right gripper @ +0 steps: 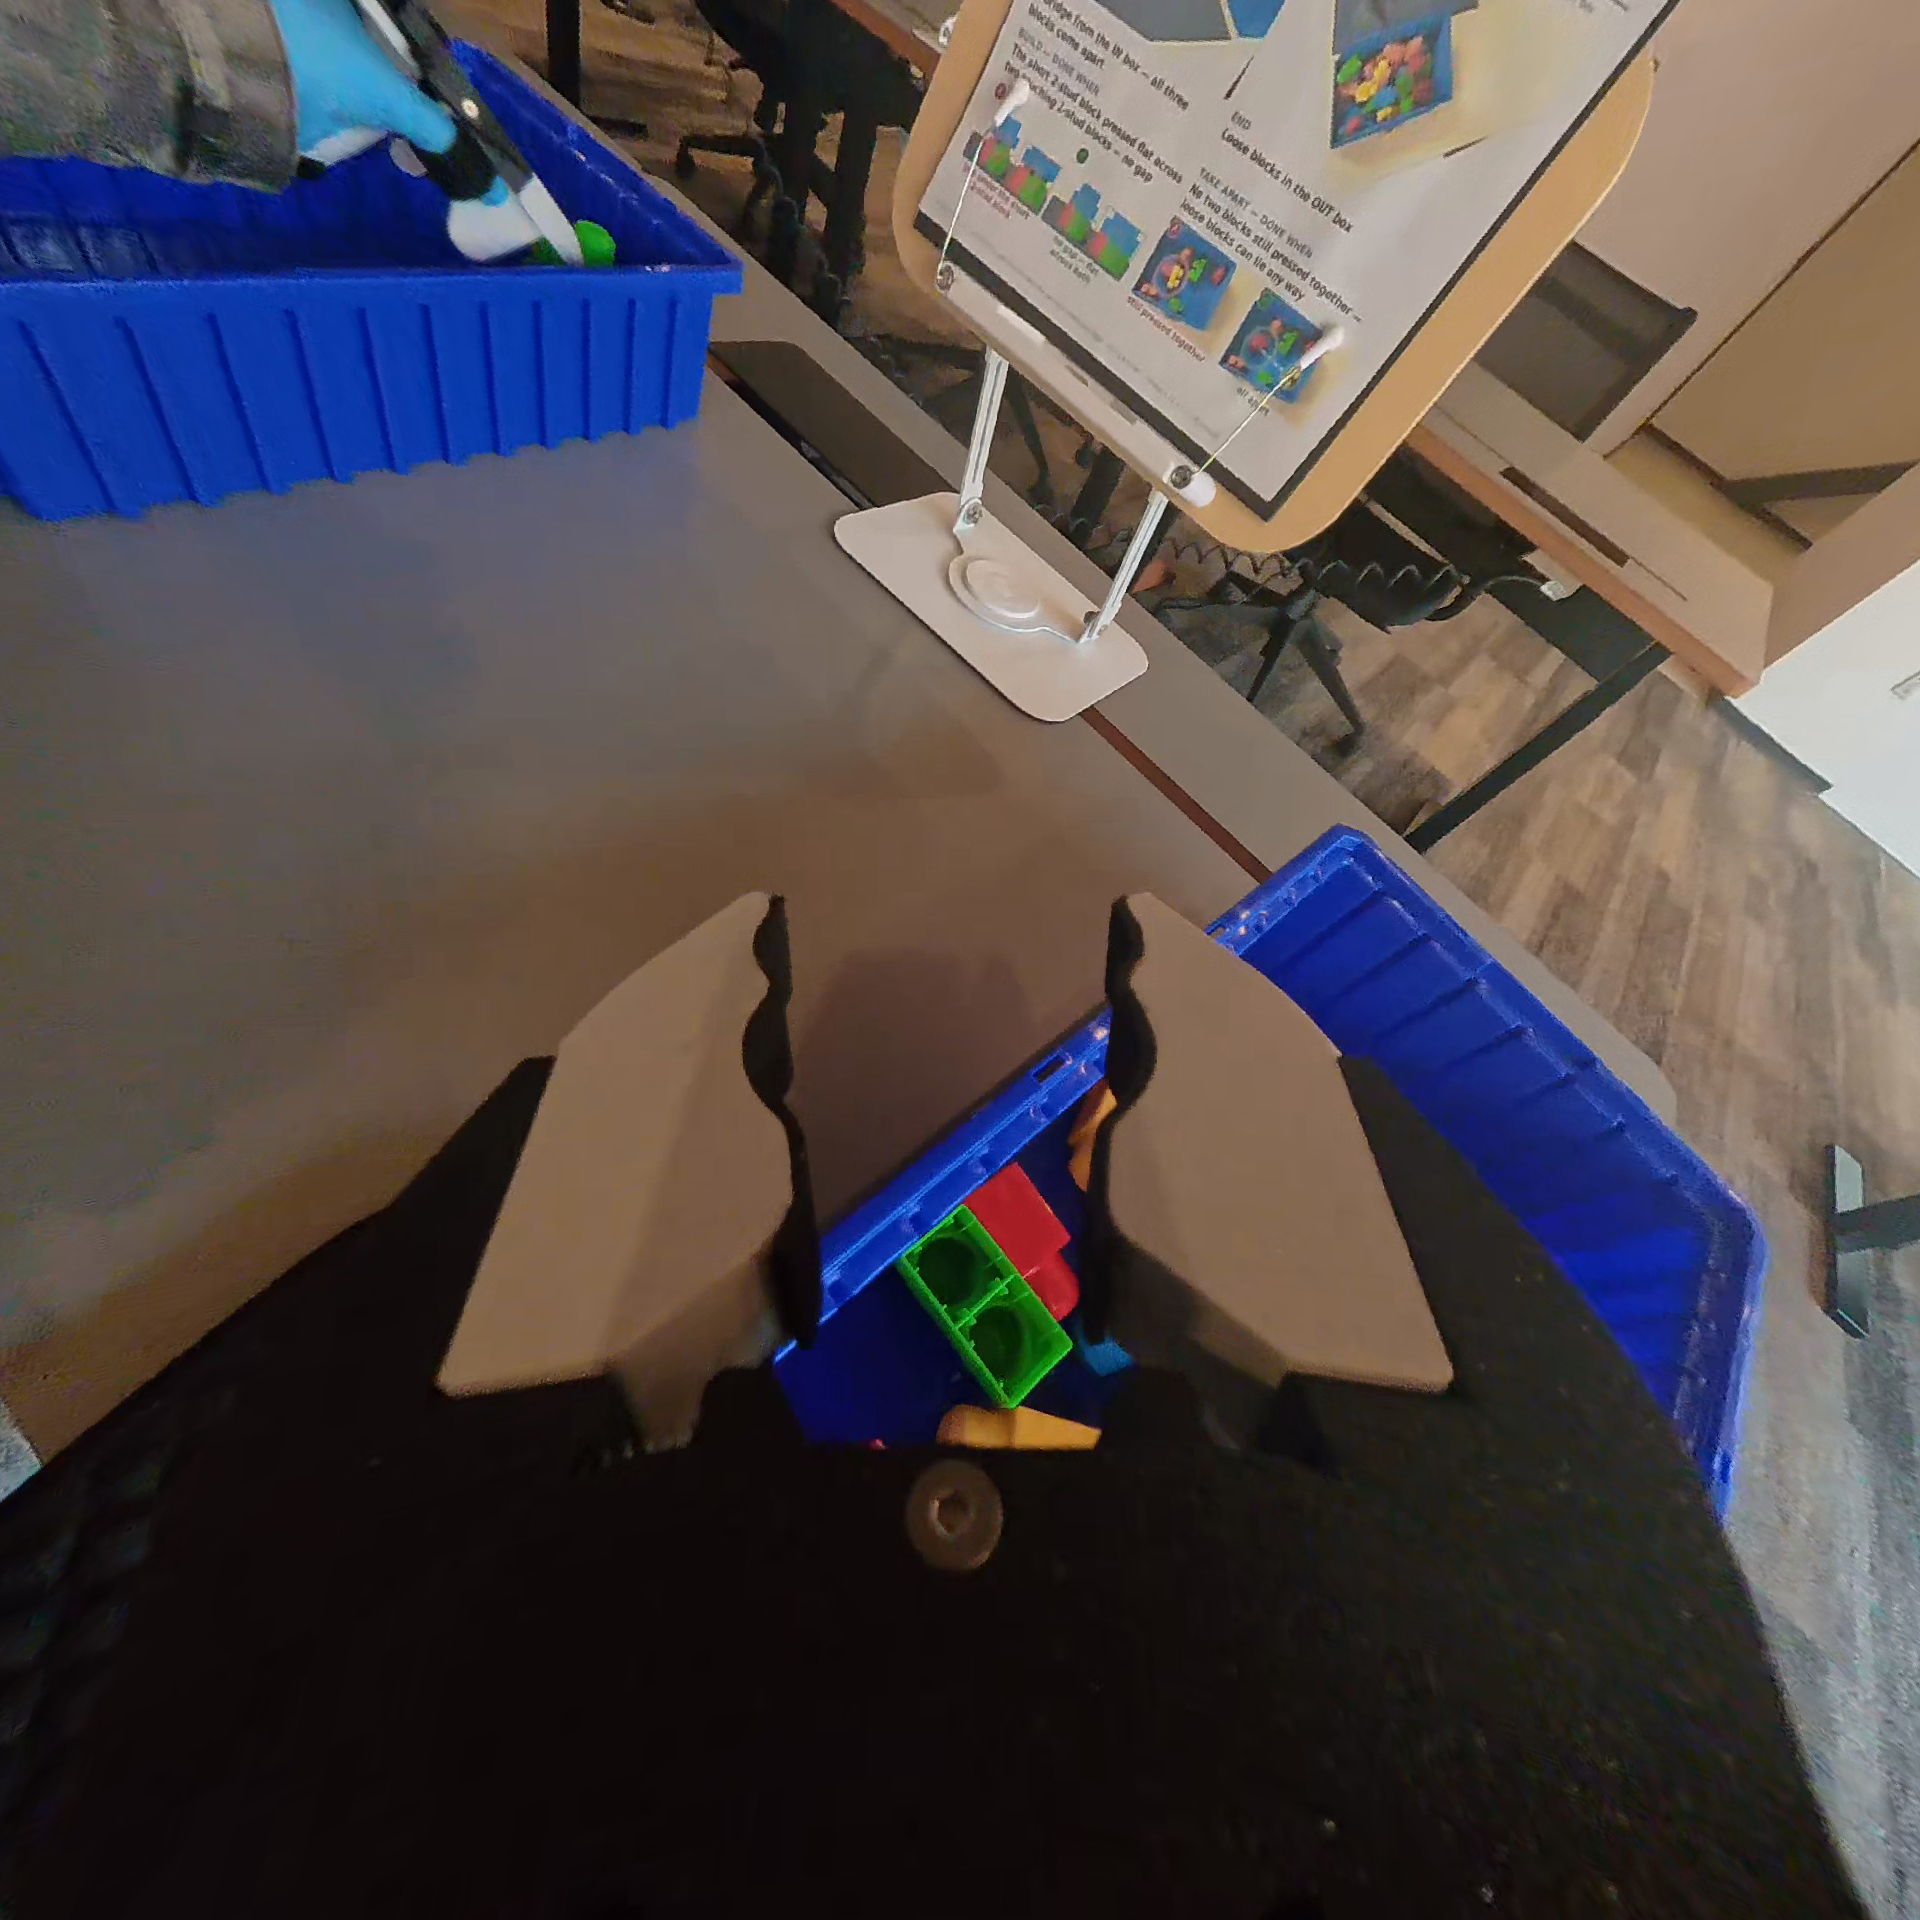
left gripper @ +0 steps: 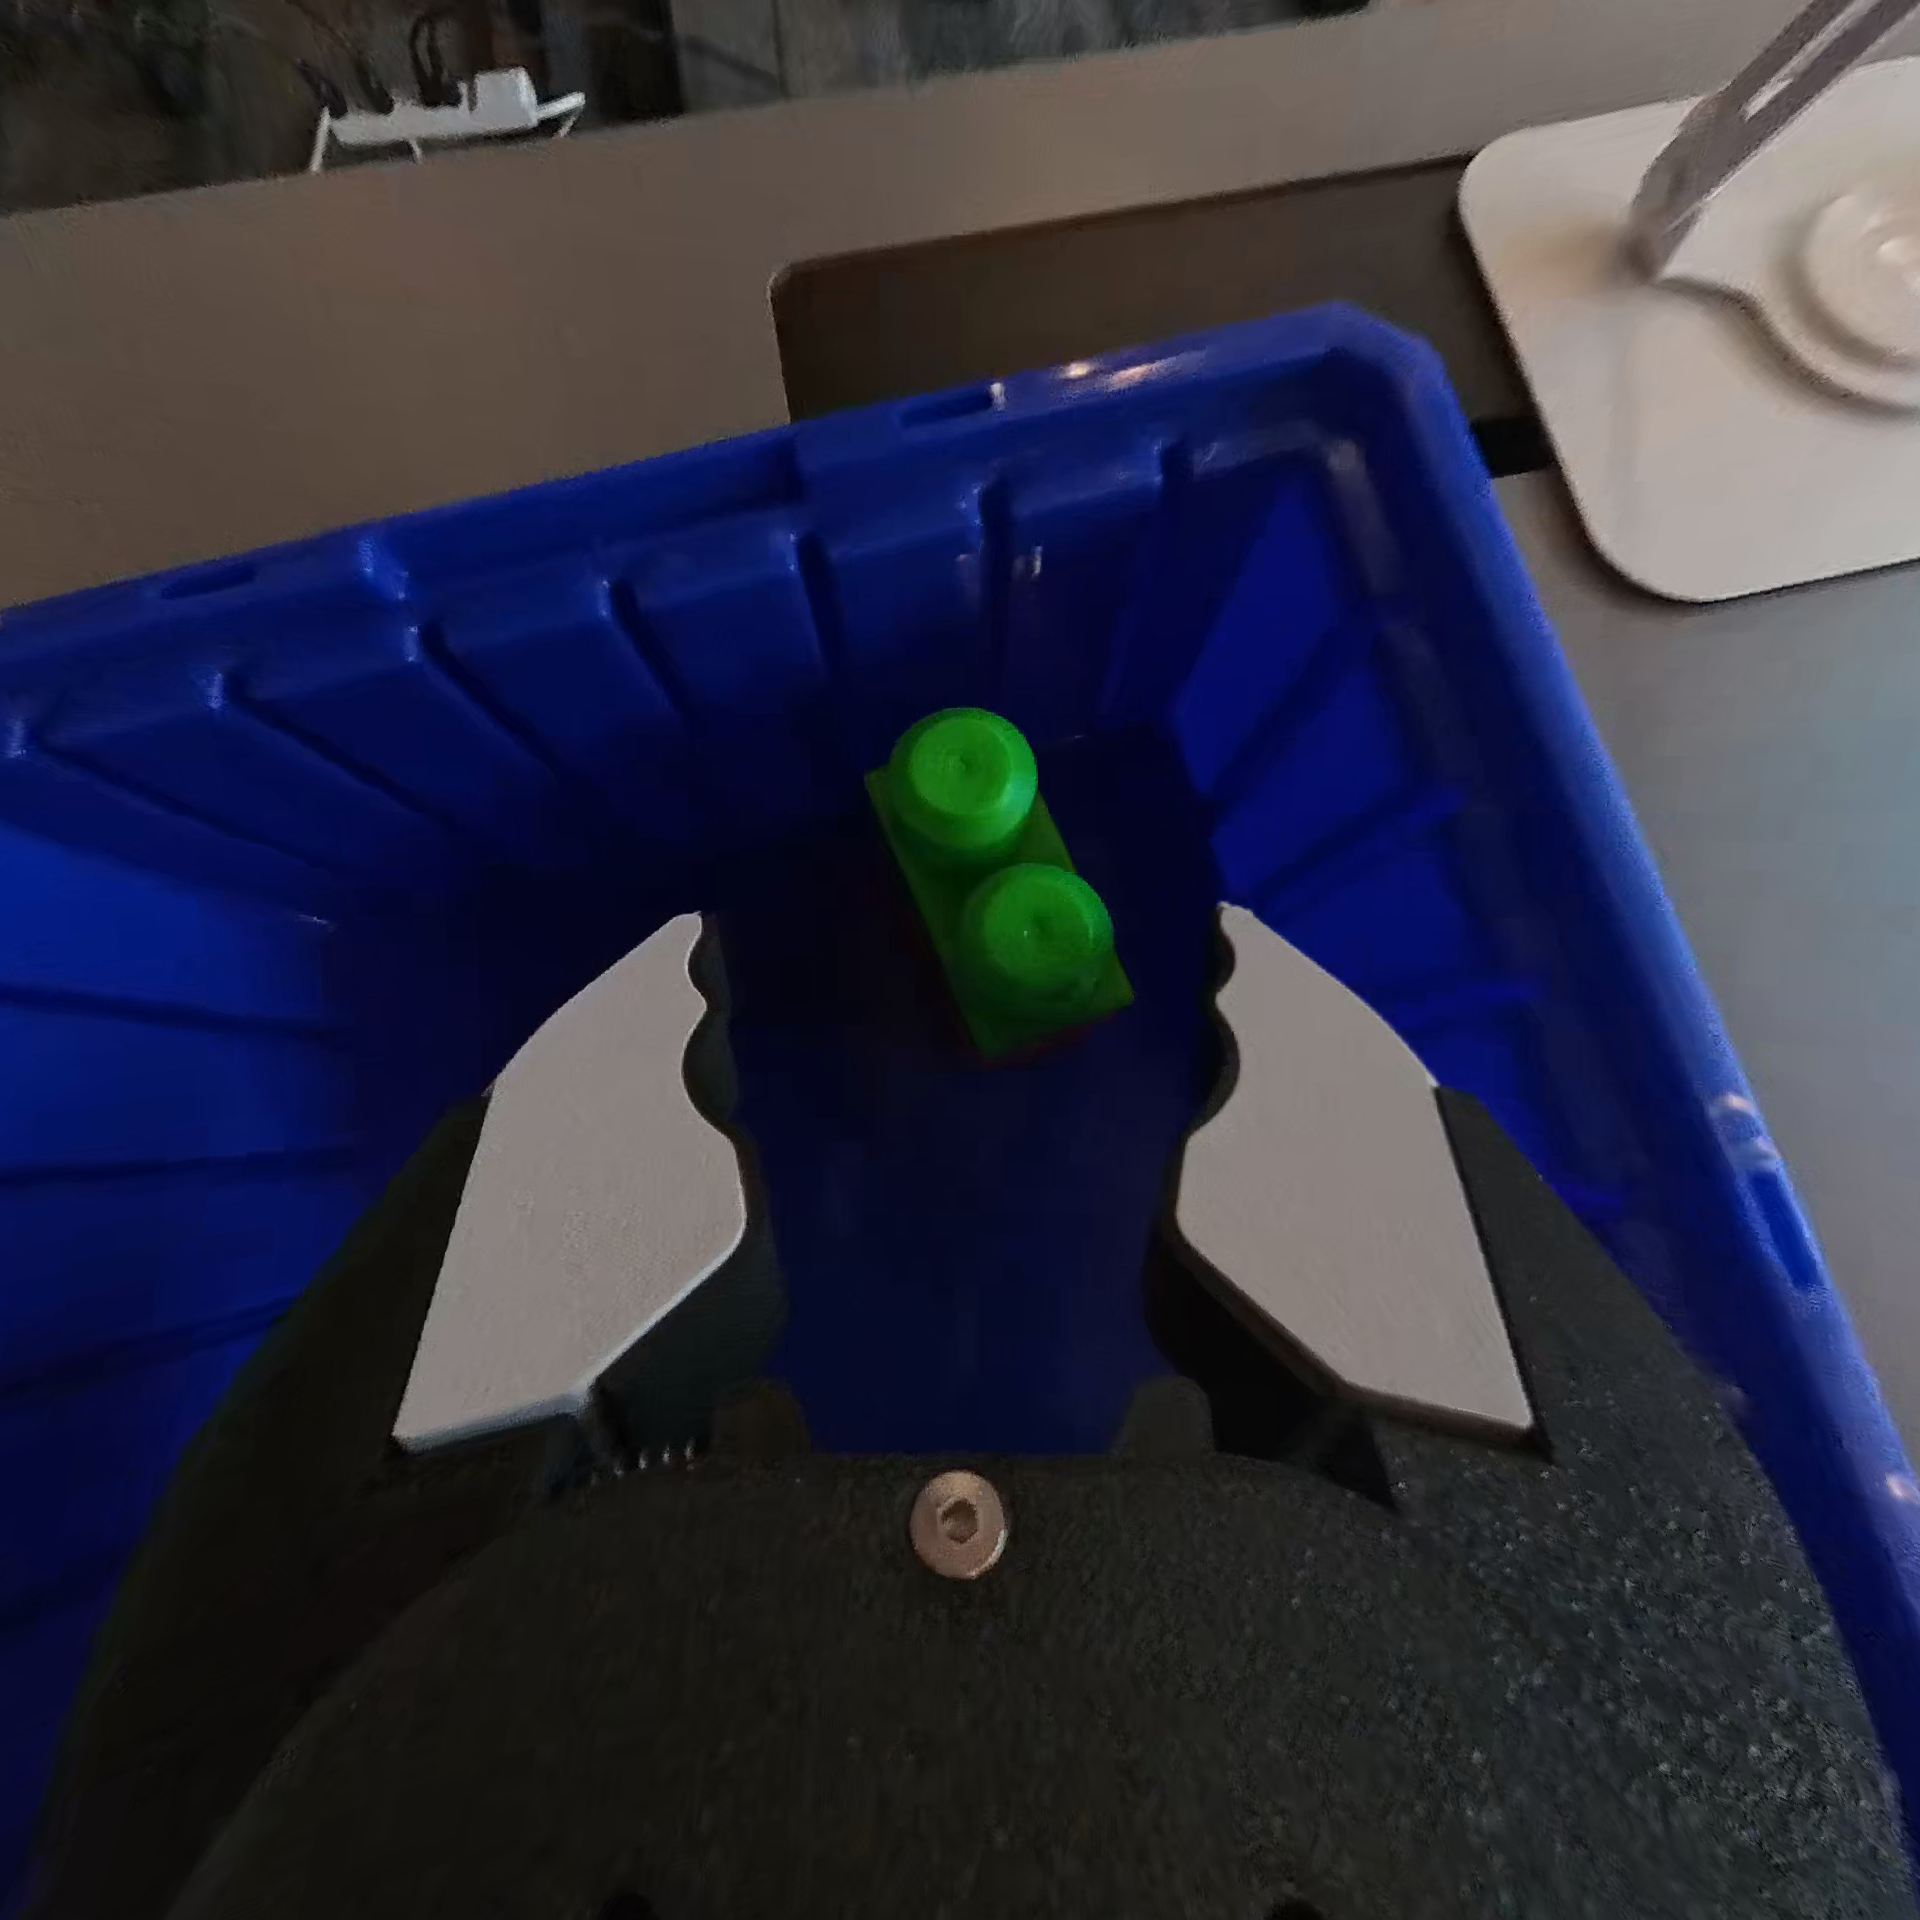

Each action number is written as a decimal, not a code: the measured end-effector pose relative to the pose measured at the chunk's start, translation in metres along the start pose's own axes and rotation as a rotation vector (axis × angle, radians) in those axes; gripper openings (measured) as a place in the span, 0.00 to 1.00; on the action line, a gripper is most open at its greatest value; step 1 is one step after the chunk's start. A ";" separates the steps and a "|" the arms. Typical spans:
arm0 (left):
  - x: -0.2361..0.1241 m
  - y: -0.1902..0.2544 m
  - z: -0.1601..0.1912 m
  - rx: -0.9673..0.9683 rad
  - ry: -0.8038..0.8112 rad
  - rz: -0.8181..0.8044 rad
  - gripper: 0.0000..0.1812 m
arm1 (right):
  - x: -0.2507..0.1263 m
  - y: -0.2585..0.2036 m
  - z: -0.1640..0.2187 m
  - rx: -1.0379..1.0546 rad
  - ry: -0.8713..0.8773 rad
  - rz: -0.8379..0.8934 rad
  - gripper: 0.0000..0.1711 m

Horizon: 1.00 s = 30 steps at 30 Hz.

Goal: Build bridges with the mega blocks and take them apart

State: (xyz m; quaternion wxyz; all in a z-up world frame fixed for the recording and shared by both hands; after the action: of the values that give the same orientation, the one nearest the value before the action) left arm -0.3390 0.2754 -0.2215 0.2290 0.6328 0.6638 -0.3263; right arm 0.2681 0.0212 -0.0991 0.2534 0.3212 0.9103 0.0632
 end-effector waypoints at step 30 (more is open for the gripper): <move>-0.228 0.013 0.014 -0.139 0.860 0.705 0.20 | 0.052 -0.064 -0.052 -0.106 0.251 -0.342 0.31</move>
State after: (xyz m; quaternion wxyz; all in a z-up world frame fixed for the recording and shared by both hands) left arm -0.3057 0.1080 -0.0693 0.0739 0.8760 0.4655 0.1021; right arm 0.1721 0.0060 -0.0940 0.1619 0.1381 0.9713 0.1066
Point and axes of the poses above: each gripper's, where its closed fingertips meet, x out along the fingers, z out of its underside, y = z × x across the jaws, the point moved 7 cm from there along -x, back along the fingers, and after that the axes turned 10 degrees about -z, right-handed, at the moved point
